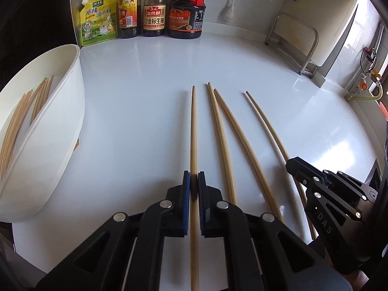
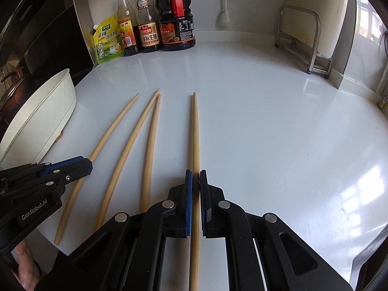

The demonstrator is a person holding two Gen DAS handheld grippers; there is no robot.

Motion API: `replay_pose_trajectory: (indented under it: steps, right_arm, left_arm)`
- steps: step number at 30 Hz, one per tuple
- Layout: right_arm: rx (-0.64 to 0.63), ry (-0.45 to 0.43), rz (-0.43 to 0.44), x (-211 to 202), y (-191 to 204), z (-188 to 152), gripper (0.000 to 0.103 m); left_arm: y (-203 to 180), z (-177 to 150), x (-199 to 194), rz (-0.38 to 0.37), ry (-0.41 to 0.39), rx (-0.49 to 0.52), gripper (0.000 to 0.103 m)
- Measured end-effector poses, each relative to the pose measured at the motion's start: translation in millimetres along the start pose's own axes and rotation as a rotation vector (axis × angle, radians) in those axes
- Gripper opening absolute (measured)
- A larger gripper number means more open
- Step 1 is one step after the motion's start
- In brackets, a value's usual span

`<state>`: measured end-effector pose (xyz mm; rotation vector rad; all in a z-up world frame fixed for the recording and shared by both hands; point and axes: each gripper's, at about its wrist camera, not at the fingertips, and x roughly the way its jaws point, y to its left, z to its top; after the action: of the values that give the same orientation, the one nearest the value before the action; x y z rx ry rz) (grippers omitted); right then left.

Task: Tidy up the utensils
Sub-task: 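Close the right tool on one chopstick while the left tool grasps another, then carry both chopsticks into the white basin and open both tools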

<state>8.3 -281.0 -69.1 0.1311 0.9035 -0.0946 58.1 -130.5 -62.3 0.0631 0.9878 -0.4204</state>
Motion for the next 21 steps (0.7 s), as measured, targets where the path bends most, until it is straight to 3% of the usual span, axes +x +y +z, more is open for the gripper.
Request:
replay_pose_trajectory:
  steps: [13, 18, 21]
  right_arm:
    - [0.029, -0.103, 0.07, -41, 20, 35, 0.006]
    - [-0.013, -0.134, 0.153, -47, 62, 62, 0.006]
    - [-0.053, -0.157, 0.212, -50, 100, 79, 0.006]
  left_arm:
    - [18, 27, -74, -0.091, -0.117, -0.034, 0.007]
    - [58, 38, -113, -0.092, -0.191, -0.09, 0.007]
    - [95, 44, -135, -0.049, -0.225, -0.128, 0.007]
